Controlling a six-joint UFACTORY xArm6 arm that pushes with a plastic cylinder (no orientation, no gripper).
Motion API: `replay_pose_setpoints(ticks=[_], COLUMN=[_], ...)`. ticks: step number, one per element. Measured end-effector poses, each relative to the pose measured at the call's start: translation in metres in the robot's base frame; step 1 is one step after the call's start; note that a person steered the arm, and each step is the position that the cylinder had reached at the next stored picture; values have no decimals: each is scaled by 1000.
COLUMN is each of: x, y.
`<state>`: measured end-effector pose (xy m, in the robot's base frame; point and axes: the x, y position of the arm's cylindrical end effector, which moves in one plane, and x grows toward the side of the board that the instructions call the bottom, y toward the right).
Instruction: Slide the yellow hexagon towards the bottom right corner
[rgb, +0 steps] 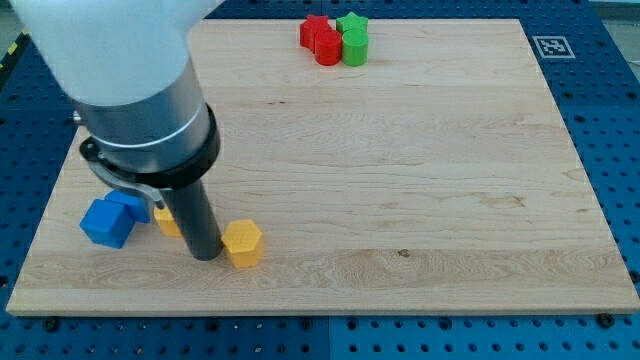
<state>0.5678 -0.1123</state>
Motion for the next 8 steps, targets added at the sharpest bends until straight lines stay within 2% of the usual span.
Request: replay_pose_setpoints(ticks=[2,5,6,8], x=[-4,-15,-15,9], y=[57,174,188,140])
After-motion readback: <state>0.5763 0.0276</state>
